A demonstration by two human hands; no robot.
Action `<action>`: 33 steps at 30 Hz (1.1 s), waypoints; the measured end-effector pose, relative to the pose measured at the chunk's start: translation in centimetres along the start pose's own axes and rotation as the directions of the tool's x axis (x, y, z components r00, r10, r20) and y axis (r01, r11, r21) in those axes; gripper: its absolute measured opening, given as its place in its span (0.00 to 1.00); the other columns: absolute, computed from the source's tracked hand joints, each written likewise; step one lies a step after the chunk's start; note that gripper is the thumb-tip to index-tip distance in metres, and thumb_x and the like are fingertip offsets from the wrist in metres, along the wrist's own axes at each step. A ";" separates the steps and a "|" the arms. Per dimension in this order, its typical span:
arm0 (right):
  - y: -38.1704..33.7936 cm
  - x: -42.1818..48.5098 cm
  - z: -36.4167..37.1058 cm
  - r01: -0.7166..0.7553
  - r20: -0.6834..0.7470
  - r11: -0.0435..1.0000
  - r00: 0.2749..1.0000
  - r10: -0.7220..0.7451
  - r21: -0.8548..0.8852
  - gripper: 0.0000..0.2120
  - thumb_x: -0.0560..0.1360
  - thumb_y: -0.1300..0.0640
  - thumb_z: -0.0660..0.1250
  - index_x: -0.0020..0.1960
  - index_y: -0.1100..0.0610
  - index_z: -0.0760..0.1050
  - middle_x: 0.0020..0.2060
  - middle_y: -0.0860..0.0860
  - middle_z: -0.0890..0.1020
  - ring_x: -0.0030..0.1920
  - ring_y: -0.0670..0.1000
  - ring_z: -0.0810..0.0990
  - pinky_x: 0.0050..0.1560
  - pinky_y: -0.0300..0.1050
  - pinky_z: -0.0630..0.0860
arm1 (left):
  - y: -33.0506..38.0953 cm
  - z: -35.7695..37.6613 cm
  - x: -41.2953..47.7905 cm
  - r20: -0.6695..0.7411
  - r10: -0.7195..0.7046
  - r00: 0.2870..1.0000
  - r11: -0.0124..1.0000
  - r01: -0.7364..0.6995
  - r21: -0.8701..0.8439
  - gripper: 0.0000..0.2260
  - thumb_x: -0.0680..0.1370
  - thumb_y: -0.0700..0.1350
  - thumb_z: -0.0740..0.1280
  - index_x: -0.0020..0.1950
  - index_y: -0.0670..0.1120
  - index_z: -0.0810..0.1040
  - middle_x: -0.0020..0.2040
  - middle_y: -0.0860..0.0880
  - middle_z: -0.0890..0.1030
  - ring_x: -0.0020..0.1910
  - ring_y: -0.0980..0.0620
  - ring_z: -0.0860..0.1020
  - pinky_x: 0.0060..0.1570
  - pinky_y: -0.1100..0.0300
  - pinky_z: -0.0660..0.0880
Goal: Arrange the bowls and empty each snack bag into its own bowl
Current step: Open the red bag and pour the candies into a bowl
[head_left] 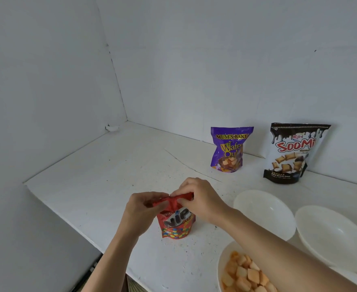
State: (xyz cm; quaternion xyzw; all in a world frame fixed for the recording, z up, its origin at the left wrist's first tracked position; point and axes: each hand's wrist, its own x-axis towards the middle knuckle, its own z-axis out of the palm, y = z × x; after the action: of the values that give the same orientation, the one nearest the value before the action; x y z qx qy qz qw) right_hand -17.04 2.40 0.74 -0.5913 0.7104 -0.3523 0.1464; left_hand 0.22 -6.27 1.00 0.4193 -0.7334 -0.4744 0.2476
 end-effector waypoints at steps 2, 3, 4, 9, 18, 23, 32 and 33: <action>-0.2 -0.1 0.0 -0.017 0.005 1.000 1.000 0.017 0.005 0.08 0.75 0.56 0.73 0.54 0.49 0.85 0.50 0.47 0.84 0.52 0.46 0.81 0.57 0.49 0.80 | -0.1 -0.1 0.1 0.018 0.021 1.000 0.999 -0.021 0.026 0.06 0.76 0.42 0.75 0.50 0.51 0.88 0.44 0.55 0.88 0.45 0.56 0.85 0.38 0.68 0.79; -0.4 -0.1 -0.1 -0.024 0.010 1.000 1.000 0.024 0.009 0.06 0.75 0.55 0.74 0.52 0.48 0.84 0.49 0.47 0.84 0.50 0.46 0.81 0.57 0.50 0.80 | -0.1 -0.1 0.1 0.026 0.028 0.999 0.999 -0.029 0.040 0.06 0.76 0.42 0.75 0.50 0.52 0.88 0.44 0.55 0.88 0.45 0.56 0.85 0.38 0.69 0.79; -0.5 0.0 -0.2 -0.023 0.013 1.000 1.000 0.023 0.012 0.05 0.74 0.54 0.74 0.50 0.48 0.84 0.47 0.46 0.84 0.48 0.46 0.82 0.56 0.50 0.80 | 0.0 -0.1 0.1 0.035 0.031 0.999 0.998 -0.033 0.052 0.06 0.76 0.42 0.75 0.50 0.51 0.88 0.44 0.55 0.88 0.45 0.57 0.85 0.38 0.69 0.79; -0.8 0.6 -0.6 0.018 0.025 1.000 1.000 -0.018 -0.003 0.06 0.74 0.57 0.75 0.50 0.52 0.87 0.47 0.47 0.87 0.47 0.45 0.83 0.49 0.36 0.78 | -0.5 -0.6 0.7 0.065 -0.038 0.997 0.999 0.039 -0.010 0.06 0.75 0.42 0.76 0.50 0.50 0.89 0.42 0.55 0.88 0.45 0.55 0.86 0.41 0.66 0.80; -0.7 1.0 -1.0 0.065 0.020 0.996 0.998 -0.066 0.056 0.06 0.73 0.59 0.76 0.50 0.55 0.87 0.46 0.49 0.88 0.45 0.43 0.85 0.48 0.32 0.79 | -0.6 -0.8 1.0 0.044 -0.093 0.995 0.992 0.096 -0.084 0.06 0.73 0.44 0.78 0.49 0.49 0.89 0.42 0.54 0.88 0.45 0.54 0.86 0.40 0.64 0.78; -1.0 1.0 -1.0 0.076 0.093 0.995 0.992 -0.081 0.060 0.08 0.74 0.60 0.74 0.52 0.54 0.87 0.48 0.49 0.88 0.47 0.44 0.85 0.49 0.34 0.80 | -0.5 -0.9 1.0 0.057 -0.104 0.993 0.990 0.109 -0.095 0.08 0.71 0.43 0.79 0.50 0.48 0.89 0.42 0.52 0.88 0.46 0.52 0.86 0.46 0.57 0.82; -1.3 1.2 -0.9 0.073 0.144 0.996 0.986 -0.078 0.044 0.06 0.73 0.62 0.74 0.48 0.55 0.87 0.44 0.48 0.88 0.45 0.45 0.85 0.49 0.35 0.81 | -0.5 -0.9 0.9 0.057 -0.083 0.995 0.995 0.086 -0.054 0.09 0.70 0.45 0.79 0.49 0.49 0.89 0.42 0.54 0.88 0.45 0.54 0.86 0.43 0.61 0.81; -1.4 1.3 -1.0 0.071 0.150 0.996 0.986 -0.077 0.045 0.06 0.73 0.62 0.75 0.48 0.55 0.87 0.44 0.48 0.88 0.45 0.45 0.85 0.48 0.34 0.81 | -0.4 -0.9 0.8 0.056 -0.078 0.995 0.996 0.080 -0.048 0.09 0.70 0.45 0.79 0.50 0.49 0.89 0.42 0.54 0.88 0.45 0.54 0.86 0.43 0.61 0.82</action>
State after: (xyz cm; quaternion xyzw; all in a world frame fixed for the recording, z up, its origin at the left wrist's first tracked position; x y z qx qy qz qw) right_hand -16.97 1.39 2.61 -0.6393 0.6679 -0.3254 0.1983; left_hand 0.64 -7.52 1.00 0.4287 -0.7106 -0.5131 0.2192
